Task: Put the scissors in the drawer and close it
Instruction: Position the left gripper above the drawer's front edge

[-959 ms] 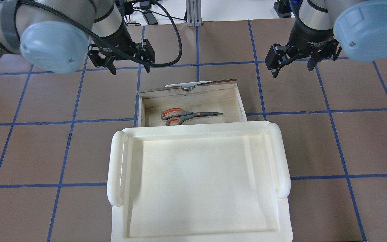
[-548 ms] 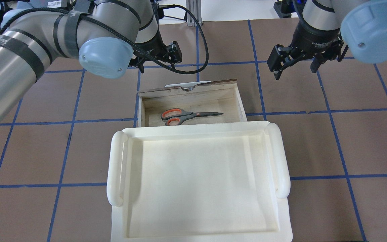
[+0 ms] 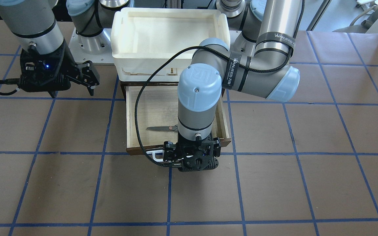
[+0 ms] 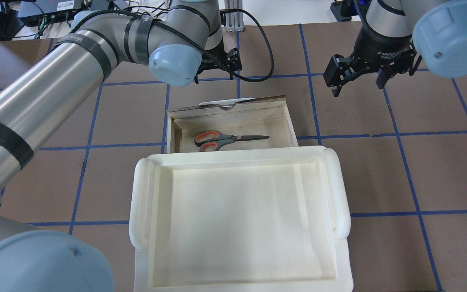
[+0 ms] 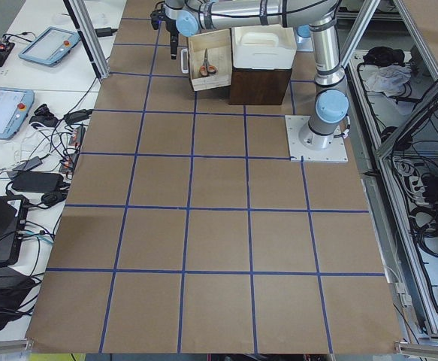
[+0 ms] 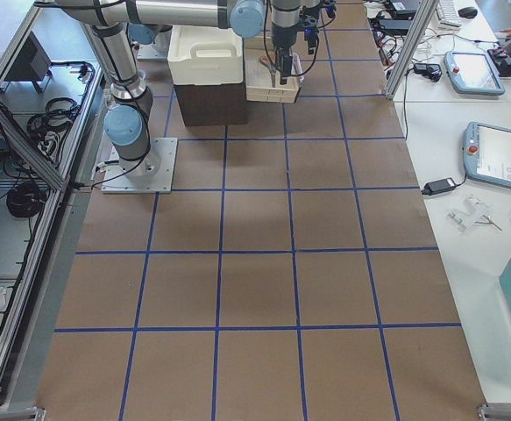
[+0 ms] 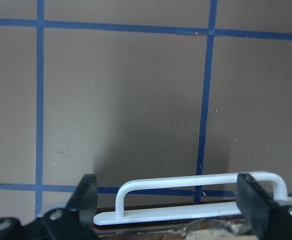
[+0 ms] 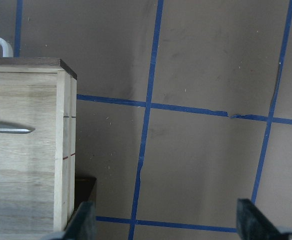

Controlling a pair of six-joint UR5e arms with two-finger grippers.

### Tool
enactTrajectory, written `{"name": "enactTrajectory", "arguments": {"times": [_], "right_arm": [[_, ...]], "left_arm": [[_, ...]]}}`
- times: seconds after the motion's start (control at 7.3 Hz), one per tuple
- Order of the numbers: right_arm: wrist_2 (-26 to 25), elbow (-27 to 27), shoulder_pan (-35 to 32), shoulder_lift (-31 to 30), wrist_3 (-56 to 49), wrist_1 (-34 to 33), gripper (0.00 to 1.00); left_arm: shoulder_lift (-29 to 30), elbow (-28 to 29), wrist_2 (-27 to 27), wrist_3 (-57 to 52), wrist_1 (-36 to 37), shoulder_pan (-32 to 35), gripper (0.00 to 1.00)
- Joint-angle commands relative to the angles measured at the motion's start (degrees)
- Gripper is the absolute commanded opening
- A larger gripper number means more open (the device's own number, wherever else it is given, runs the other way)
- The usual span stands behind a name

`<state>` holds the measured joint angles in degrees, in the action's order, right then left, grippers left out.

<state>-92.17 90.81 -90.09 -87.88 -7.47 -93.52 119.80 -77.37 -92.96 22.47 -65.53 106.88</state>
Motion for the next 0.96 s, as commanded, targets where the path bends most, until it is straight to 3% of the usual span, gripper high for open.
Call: {"name": "enactTrajectory", "arguments": {"times": [0.0, 0.82], "right_arm": [[0.0, 0.0, 0.0, 0.0, -0.3, -0.1, 1.0], [-0.1, 0.1, 0.2, 0.0, -1.1, -0.2, 1.0]], "left_arm": [[3.8, 1.5, -0.5, 1.2, 1.2, 0.7, 1.0], [9.1, 2.7, 0.1, 1.0, -0.7, 1.7, 1.0]]}}
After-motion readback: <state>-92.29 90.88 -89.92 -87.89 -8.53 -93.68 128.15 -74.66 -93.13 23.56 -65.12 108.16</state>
